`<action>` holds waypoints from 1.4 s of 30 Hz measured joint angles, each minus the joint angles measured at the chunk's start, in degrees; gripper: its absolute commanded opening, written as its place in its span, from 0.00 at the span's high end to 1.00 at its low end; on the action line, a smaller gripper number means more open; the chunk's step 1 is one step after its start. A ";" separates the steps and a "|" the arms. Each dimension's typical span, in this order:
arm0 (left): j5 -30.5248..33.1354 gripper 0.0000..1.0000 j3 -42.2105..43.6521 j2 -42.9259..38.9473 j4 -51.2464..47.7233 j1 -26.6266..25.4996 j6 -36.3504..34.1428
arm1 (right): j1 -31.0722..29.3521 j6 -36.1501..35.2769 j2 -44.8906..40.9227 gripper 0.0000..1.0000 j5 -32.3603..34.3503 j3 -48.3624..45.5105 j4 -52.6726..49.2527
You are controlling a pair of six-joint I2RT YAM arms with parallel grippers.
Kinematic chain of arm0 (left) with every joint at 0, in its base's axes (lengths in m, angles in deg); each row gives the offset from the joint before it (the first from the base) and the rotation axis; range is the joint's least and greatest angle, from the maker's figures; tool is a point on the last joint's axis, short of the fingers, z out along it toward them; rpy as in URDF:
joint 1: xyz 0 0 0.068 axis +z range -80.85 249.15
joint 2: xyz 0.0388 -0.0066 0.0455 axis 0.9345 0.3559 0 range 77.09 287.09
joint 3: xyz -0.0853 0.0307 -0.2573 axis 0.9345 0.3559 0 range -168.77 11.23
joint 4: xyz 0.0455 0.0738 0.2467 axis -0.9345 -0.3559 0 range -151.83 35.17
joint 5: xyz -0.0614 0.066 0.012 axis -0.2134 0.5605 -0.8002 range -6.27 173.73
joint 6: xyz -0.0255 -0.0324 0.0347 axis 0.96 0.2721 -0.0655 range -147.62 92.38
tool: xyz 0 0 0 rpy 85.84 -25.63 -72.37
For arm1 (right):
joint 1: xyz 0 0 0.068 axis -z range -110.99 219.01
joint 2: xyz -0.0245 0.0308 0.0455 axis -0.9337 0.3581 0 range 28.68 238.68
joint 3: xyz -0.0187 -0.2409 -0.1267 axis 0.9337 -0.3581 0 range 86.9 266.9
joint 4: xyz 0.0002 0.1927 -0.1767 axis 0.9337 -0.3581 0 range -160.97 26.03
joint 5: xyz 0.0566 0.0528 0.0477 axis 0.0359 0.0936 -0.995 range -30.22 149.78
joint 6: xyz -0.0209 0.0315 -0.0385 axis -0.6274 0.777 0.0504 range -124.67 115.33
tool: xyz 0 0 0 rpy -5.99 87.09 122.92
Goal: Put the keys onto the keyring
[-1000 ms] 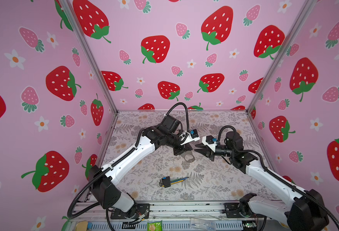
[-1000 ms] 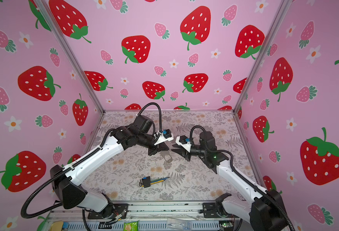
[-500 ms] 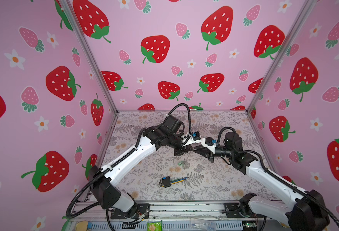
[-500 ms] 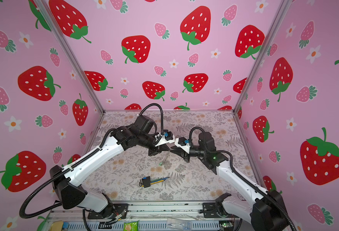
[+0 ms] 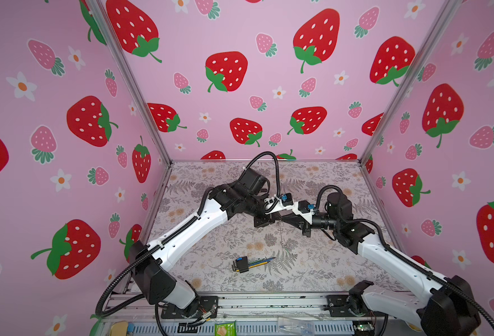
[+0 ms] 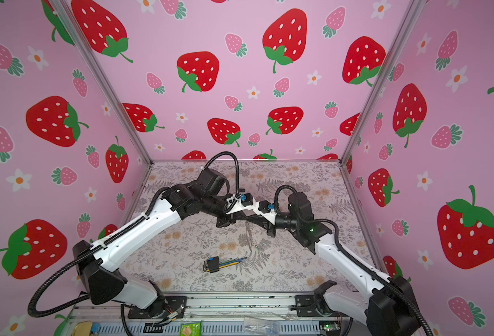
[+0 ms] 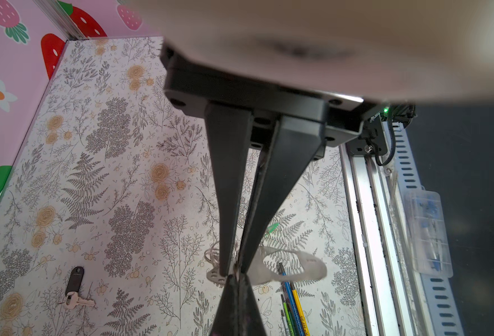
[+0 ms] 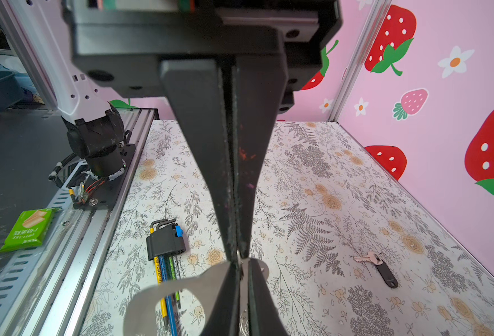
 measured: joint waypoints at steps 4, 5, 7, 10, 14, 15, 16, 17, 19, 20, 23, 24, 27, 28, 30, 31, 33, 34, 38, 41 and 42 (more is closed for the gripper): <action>0.00 0.99 0.00 0.00 -0.11 0.02 0.00 | -0.11 -0.13 -0.02 0.98 -0.02 0.00 -0.02; 0.00 0.96 0.00 0.00 -0.11 0.02 0.02 | -0.13 -0.04 -0.02 0.98 -0.04 0.00 -0.02; 0.00 0.88 0.00 0.00 -0.09 0.02 0.24 | -0.20 0.02 -0.02 1.00 -0.04 0.00 -0.02; -0.20 0.75 0.02 -0.02 0.94 0.02 0.87 | -0.26 0.46 -0.02 1.00 0.02 -0.20 0.44; -1.42 0.56 2.34 -1.29 4.92 1.49 3.67 | -0.33 1.95 -0.02 1.00 0.57 -1.79 2.62; -2.23 0.55 3.96 -2.23 6.38 2.62 4.87 | -0.33 2.45 -0.02 1.00 0.79 -2.36 3.26; -3.10 0.54 5.62 -3.26 7.76 3.96 5.95 | -0.33 2.99 -0.02 1.00 0.94 -2.86 3.85; -4.15 0.54 7.89 -4.57 9.88 5.66 7.41 | -0.33 3.63 0.00 1.00 1.16 -3.39 4.61; -6.19 0.54 12.70 -7.45 14.40 8.98 10.38 | -0.33 4.87 0.11 1.00 1.33 -4.09 6.19; -6.97 0.55 15.80 -9.27 17.53 10.67 12.00 | -0.33 5.75 0.26 1.00 1.36 -4.26 7.13; -9.57 0.58 24.26 -14.19 25.77 12.22 13.60 | -0.33 8.04 1.31 1.00 1.25 -4.28 10.27; -10.54 0.60 27.47 -16.00 28.81 12.17 13.90 | -0.35 8.98 1.77 1.00 1.16 -4.28 11.32; -13.14 0.63 33.51 -18.69 35.19 12.20 15.02 | -0.35 11.10 2.80 1.00 0.81 -4.28 13.68; -13.92 0.64 34.67 -18.91 36.81 12.26 15.28 | -0.35 11.76 2.99 1.00 0.70 -4.28 14.29; -15.45 0.66 36.54 -18.86 40.70 12.44 16.13 | -0.35 13.05 3.26 1.00 0.24 -4.28 15.96; -15.91 0.67 37.13 -18.82 42.18 12.46 16.46 | -0.35 13.57 3.32 1.00 0.07 -4.28 16.61; -16.96 0.69 38.51 -18.75 46.01 12.46 17.18 | -0.35 14.84 3.41 1.00 -0.44 -4.28 18.21; -17.31 0.69 38.84 -18.71 47.12 12.48 17.53 | -0.35 15.32 3.45 1.00 -0.66 -4.28 18.88; -18.73 0.71 39.17 -18.27 51.25 12.46 18.27 | -0.35 16.74 3.48 1.00 -1.51 -4.28 20.48; -19.82 0.72 39.17 -17.92 53.44 12.46 18.64 | -0.37 17.18 3.50 1.00 -1.99 -4.28 21.00; -20.28 0.72 39.17 -17.75 53.81 12.46 18.73 | -0.37 17.38 3.52 1.00 -2.08 -4.28 21.16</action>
